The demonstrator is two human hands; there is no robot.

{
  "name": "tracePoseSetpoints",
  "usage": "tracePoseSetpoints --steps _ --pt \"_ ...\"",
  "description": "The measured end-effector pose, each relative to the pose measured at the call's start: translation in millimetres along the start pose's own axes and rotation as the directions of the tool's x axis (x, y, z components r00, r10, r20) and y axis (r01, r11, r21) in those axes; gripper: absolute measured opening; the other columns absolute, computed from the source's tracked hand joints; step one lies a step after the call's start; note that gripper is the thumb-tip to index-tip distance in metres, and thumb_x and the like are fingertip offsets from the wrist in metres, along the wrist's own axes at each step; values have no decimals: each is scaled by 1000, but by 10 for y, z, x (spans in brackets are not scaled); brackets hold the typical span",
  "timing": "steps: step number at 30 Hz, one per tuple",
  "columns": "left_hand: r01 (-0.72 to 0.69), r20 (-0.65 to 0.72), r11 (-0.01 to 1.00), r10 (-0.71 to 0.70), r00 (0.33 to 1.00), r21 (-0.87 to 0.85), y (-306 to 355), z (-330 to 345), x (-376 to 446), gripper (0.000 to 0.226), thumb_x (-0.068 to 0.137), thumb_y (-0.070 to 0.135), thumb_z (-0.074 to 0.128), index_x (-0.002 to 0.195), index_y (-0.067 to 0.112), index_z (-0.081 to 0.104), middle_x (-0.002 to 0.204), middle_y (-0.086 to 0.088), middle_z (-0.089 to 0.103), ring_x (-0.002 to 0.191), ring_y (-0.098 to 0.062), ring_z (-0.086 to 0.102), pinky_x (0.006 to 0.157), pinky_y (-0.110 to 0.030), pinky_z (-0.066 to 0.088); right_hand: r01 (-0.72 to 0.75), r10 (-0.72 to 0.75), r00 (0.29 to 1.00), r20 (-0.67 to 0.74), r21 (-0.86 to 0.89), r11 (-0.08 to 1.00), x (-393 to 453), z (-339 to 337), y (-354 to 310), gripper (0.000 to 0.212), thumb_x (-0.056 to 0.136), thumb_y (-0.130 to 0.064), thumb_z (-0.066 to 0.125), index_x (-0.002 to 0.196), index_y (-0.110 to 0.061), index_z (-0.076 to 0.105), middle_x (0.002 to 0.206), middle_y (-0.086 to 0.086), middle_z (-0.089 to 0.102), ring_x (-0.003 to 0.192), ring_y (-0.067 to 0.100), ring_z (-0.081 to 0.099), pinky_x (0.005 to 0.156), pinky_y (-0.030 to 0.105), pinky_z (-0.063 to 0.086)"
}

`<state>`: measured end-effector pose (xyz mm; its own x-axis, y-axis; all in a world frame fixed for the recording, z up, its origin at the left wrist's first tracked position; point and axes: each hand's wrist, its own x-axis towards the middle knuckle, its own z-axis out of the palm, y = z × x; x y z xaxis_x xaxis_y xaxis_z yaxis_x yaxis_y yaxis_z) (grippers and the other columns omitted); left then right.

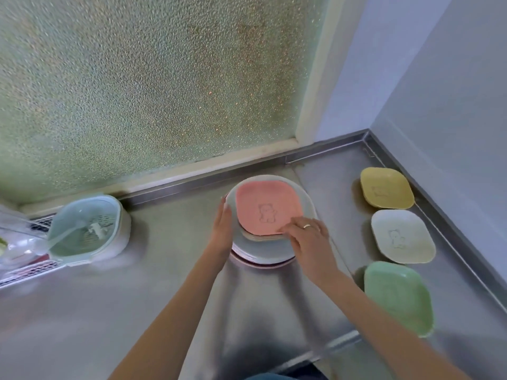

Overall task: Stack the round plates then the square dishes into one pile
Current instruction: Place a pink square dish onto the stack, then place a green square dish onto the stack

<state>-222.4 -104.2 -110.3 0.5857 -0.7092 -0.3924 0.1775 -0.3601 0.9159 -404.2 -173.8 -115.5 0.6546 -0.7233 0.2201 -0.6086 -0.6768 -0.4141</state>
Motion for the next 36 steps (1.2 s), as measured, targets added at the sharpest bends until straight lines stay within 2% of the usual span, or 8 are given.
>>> tracePoseSetpoints --steps 3,7,11,13,16,21,27,36 --pt "-68 68 982 57 996 174 -59 78 59 63 86 38 35 147 30 22 149 3 35 135 -19 34 116 -42 24 -86 87 989 117 -10 996 11 6 -103 22 93 -10 46 101 -23 62 121 -8 61 133 13 40 112 37 13" --pt "-101 82 974 86 993 204 -161 109 76 71 77 33 33 147 32 18 147 -2 37 134 -27 35 114 -49 28 -116 116 976 182 -13 993 -33 -51 -160 24 98 -22 40 115 -26 56 147 -12 38 143 7 15 116 44 1" --pt "-107 87 989 98 991 106 -164 47 73 59 92 32 39 148 28 21 153 2 28 141 -19 27 118 -42 20 -316 315 949 30 57 947 -340 -107 -2 35 95 -28 42 129 -28 45 148 -7 38 141 14 26 116 47 15" --pt "-44 53 996 40 998 82 -184 -17 92 58 95 39 39 148 31 18 156 5 22 144 -16 21 120 -41 15 -475 479 874 -87 60 878 -544 -160 138 42 92 -29 45 133 -22 41 141 1 46 129 24 42 104 46 34" --pt "17 27 999 -18 999 43 -232 -39 118 57 96 38 35 149 30 15 158 6 18 144 -15 19 120 -40 13 -751 749 659 -65 -7 660 -813 -230 345 48 92 -30 49 136 -20 33 135 7 46 121 30 45 93 44 36" --pt "-73 -30 981 80 996 182 -382 26 66 50 102 22 26 150 16 14 159 2 10 146 -12 8 109 -20 4 -826 867 488 104 -267 497 -1032 -148 617 57 92 -33 46 139 -12 20 131 13 46 120 31 46 89 42 42" --pt "-73 -60 978 86 995 196 -407 49 57 60 98 7 32 150 19 3 152 7 18 139 -12 20 117 -29 13 -706 778 593 208 -331 627 -1110 -53 760 42 93 -13 38 133 -24 28 105 2 57 90 21 62 72 36 55" --pt "27 -140 979 2 990 201 -428 70 88 73 89 0 50 149 20 15 150 -10 31 133 -29 37 110 -44 34 -554 546 830 112 45 832 -802 -169 560 38 95 -17 42 133 -13 45 106 9 62 89 24 60 80 38 51"
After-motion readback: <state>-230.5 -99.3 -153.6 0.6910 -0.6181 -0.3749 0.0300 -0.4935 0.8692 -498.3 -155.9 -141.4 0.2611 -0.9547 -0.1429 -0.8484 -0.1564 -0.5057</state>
